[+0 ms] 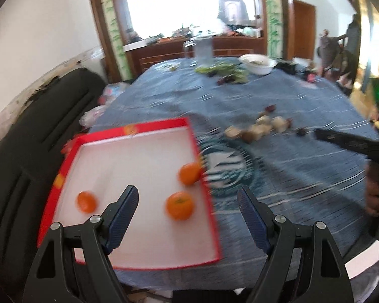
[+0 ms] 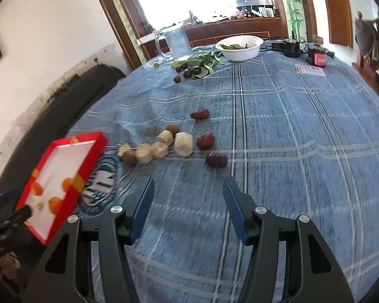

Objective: Organize fruits

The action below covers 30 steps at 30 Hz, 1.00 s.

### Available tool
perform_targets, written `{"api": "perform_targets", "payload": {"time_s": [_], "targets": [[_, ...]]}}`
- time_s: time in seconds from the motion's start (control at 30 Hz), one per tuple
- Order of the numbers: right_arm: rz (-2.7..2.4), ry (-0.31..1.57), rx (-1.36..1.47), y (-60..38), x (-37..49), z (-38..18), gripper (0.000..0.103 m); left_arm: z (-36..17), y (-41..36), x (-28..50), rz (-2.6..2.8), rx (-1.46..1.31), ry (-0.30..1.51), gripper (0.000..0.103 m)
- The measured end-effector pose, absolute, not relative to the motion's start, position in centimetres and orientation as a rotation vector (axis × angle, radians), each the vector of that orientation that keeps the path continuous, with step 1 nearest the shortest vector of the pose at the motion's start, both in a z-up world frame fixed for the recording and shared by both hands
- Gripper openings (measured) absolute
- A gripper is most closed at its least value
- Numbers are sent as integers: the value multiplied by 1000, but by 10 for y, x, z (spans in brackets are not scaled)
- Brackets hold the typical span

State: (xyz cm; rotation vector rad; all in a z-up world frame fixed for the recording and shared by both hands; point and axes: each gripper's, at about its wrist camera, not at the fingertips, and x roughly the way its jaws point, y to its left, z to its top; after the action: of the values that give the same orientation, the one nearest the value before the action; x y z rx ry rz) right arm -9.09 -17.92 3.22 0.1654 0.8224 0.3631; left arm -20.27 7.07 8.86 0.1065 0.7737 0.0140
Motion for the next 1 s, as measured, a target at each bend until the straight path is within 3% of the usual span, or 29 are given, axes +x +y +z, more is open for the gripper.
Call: {"api": "perform_targets", "payload": {"time_s": [0.2, 0.57, 0.7, 1.0], "targets": [[321, 868, 80, -173, -50, 21, 49, 90, 53, -171, -54, 77, 747, 80], [311, 913, -24, -166, -32, -3, 29, 65, 27, -113, -79, 67, 870, 80], [321, 910, -12, -168, -32, -4, 28, 51, 17, -93, -71, 83, 920, 66], [339, 957, 152, -190, -24, -1, 28, 24, 2, -58, -36, 113, 1004, 54]]}}
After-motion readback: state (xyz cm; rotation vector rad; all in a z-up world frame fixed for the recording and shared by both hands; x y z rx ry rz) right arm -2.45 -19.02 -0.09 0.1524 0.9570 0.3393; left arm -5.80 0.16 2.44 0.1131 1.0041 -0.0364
